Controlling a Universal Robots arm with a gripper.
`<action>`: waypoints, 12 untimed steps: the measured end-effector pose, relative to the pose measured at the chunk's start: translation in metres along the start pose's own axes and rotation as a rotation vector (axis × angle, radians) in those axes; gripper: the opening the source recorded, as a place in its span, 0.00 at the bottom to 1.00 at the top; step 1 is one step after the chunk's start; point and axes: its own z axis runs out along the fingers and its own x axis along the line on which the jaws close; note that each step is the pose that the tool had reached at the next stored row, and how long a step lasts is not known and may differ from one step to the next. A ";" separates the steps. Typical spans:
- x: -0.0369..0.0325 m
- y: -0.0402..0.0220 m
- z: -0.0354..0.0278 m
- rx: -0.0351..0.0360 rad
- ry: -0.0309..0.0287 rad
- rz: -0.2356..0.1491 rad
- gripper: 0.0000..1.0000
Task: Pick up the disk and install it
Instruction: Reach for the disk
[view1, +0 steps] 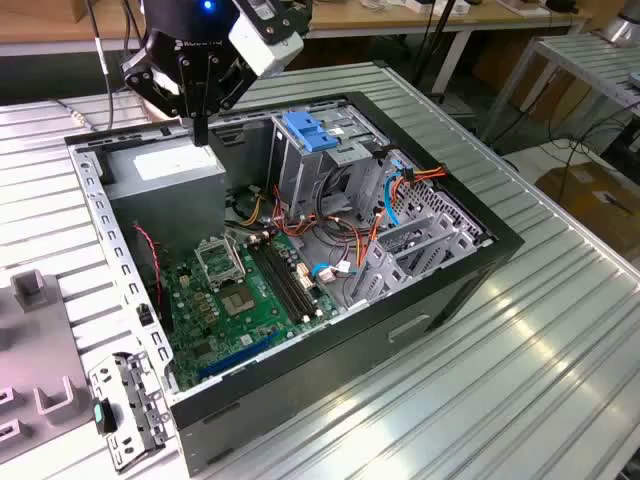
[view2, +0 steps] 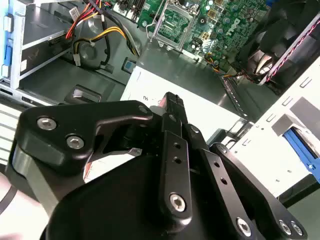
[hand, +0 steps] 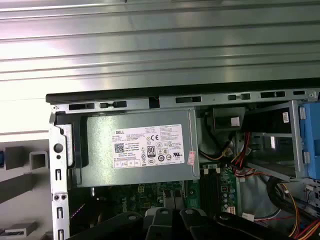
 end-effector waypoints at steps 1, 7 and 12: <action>0.0000 0.0000 0.0000 0.0000 0.0000 0.000 0.11; 0.0010 -0.0001 0.0000 0.0000 0.0000 0.000 0.11; 0.0028 -0.0002 0.0000 0.0000 0.0000 0.000 0.11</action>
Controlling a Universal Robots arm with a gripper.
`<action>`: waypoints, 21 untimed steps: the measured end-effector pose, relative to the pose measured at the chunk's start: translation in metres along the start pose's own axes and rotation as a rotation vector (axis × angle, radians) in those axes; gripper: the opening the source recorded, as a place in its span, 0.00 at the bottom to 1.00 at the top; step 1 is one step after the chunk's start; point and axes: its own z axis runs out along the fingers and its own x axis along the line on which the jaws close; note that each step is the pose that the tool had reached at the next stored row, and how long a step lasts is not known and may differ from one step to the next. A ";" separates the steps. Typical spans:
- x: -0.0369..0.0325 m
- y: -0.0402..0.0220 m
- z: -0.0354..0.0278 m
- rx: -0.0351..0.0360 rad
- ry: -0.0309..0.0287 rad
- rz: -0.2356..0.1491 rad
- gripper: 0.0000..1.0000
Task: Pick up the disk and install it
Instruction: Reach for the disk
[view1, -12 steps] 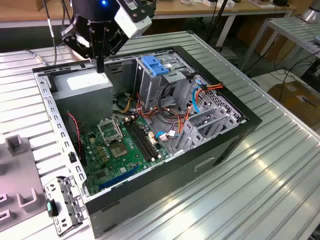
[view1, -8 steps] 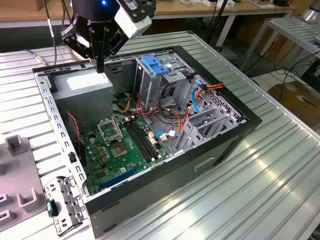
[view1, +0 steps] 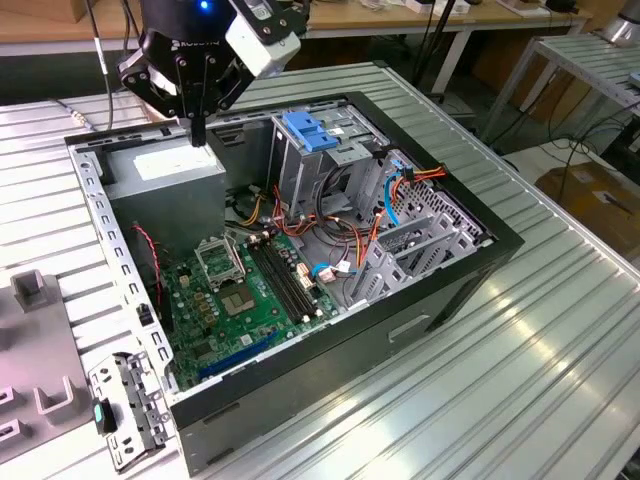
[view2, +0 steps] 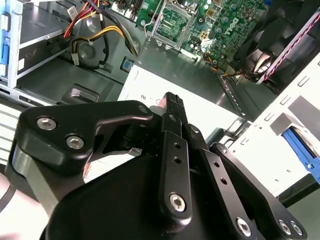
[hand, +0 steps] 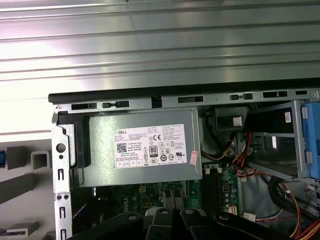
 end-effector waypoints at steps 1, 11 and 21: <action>0.0002 0.0000 0.0000 0.0000 0.0000 0.000 0.11; 0.0025 -0.0002 0.0000 0.0001 0.0000 0.000 0.11; 0.0098 -0.0008 0.0007 0.0000 0.0000 0.000 0.11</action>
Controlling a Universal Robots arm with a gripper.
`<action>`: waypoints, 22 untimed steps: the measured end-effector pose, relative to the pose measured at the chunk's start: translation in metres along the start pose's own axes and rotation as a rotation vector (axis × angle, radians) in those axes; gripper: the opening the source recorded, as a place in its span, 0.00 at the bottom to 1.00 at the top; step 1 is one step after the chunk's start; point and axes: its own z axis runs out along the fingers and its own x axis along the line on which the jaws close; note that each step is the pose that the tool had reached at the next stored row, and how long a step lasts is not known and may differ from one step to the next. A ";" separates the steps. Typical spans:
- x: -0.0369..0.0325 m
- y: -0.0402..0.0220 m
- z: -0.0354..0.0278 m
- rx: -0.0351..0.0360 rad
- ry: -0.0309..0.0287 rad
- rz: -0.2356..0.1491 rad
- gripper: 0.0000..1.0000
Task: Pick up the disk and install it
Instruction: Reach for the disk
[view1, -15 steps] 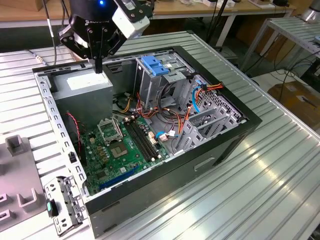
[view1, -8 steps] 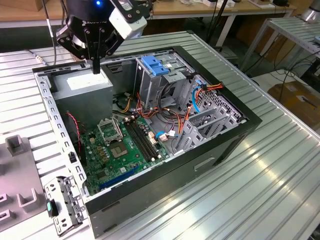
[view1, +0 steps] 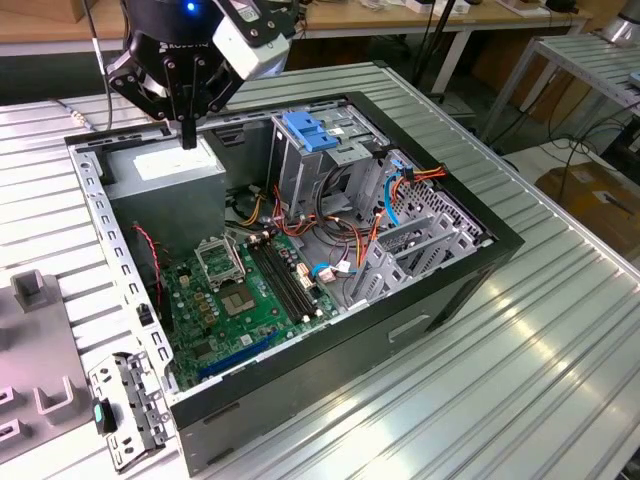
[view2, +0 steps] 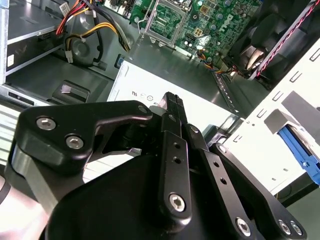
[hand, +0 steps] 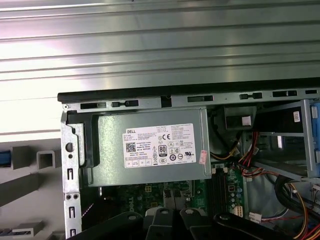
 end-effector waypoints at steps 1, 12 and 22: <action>0.0000 0.0000 0.0000 0.0000 0.0000 0.000 0.11; 0.0029 -0.0002 -0.0001 0.0000 0.0000 0.000 0.11; 0.0148 -0.0011 -0.0002 0.0000 0.0000 0.000 0.11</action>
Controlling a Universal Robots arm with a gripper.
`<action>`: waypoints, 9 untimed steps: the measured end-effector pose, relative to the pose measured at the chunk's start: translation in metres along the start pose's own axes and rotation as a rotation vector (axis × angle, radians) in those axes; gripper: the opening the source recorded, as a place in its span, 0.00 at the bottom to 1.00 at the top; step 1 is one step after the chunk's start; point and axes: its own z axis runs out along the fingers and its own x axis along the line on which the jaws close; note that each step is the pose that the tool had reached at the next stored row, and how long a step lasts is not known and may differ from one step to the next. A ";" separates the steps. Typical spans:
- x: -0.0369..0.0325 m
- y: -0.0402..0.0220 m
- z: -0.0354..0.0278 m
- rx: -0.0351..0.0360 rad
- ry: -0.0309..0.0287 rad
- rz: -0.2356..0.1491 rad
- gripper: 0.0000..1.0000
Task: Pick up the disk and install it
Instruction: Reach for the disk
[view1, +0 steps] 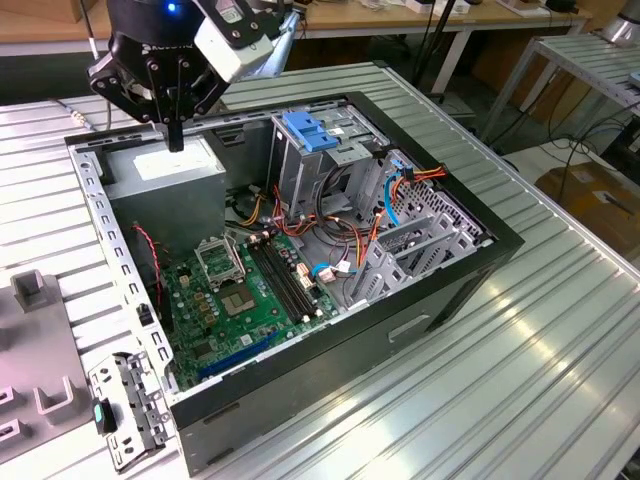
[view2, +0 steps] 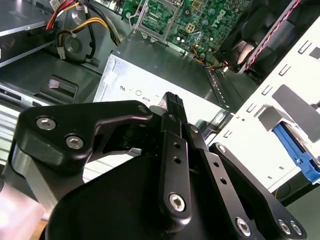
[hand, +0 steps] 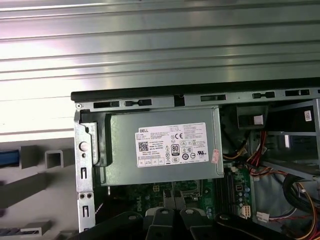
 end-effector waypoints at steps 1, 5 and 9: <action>0.0009 -0.0001 0.0000 0.0000 0.0000 0.000 0.11; 0.0062 -0.0005 0.0001 -0.0001 -0.0001 0.000 0.11; 0.0109 -0.0009 0.0002 0.0000 0.0000 0.000 0.11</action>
